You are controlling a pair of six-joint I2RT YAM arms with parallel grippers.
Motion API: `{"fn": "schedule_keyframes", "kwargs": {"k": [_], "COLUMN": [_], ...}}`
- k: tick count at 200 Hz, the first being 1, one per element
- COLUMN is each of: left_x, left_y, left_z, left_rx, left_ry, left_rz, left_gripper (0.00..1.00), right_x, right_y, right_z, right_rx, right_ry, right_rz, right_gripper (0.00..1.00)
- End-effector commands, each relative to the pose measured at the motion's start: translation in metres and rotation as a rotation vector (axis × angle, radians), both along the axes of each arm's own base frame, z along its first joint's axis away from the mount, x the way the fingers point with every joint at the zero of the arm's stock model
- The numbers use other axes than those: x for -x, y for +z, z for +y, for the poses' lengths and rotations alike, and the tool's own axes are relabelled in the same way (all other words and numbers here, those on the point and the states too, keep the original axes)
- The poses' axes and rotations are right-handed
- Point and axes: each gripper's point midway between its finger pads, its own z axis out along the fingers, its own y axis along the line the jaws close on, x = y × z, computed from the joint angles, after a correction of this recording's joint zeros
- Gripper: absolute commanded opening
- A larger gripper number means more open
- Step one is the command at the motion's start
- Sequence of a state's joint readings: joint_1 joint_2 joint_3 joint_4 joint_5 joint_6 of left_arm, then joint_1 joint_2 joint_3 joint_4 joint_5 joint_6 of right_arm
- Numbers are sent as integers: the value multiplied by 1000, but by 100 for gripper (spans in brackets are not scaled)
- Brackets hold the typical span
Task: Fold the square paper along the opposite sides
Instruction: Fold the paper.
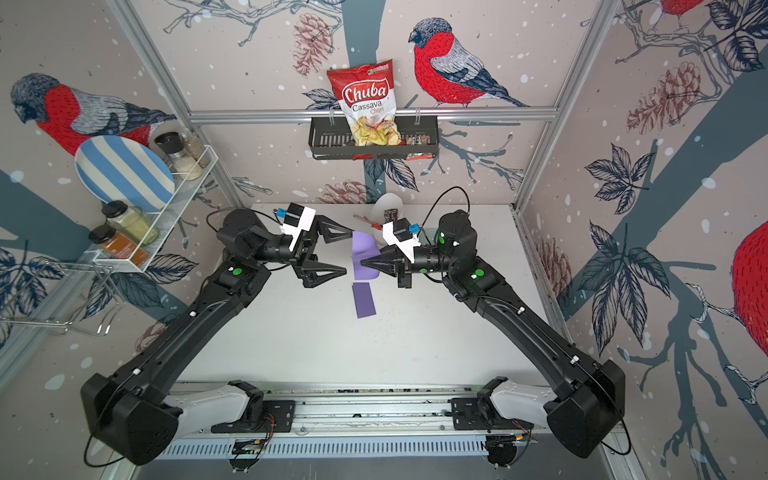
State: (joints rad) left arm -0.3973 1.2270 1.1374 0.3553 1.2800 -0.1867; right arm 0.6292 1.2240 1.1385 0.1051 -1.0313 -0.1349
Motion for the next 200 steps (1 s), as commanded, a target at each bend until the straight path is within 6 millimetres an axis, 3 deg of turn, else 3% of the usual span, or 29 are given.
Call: {"fn": "schedule_keyframes", "kwargs": {"k": [1, 40, 46, 77, 105, 135, 157, 178, 200], "left_x": [-2, -7, -8, -9, -10, -12, -15, -19, -22], "left_y": [8, 9, 10, 9, 8, 7, 6, 6, 8], "left_z": [-1, -3, -3, -5, -6, -6, -7, -7, -7], "left_rx": [27, 55, 58, 57, 55, 52, 48, 45, 46], "left_ry": [-12, -20, -20, -24, -24, -17, -1, 17, 38], "left_rz": [-1, 35, 38, 51, 55, 60, 62, 60, 58], "left_gripper": [98, 98, 98, 97, 91, 75, 51, 34, 24], "right_x": [1, 2, -4, -9, -16, -21, -22, -21, -22], "right_y": [5, 11, 3, 3, 4, 7, 8, 8, 6], "right_z": [2, 4, 8, 12, 17, 20, 21, 22, 22], "right_rx": [-18, -26, -13, -14, -17, -24, -28, -28, -25], "right_ry": [20, 35, 35, 35, 29, 29, 31, 33, 33], "right_rz": [-22, -24, -4, 3, 14, 22, 23, 26, 33], "right_gripper": [0, 0, 0, 0, 0, 0, 0, 0, 0]}}
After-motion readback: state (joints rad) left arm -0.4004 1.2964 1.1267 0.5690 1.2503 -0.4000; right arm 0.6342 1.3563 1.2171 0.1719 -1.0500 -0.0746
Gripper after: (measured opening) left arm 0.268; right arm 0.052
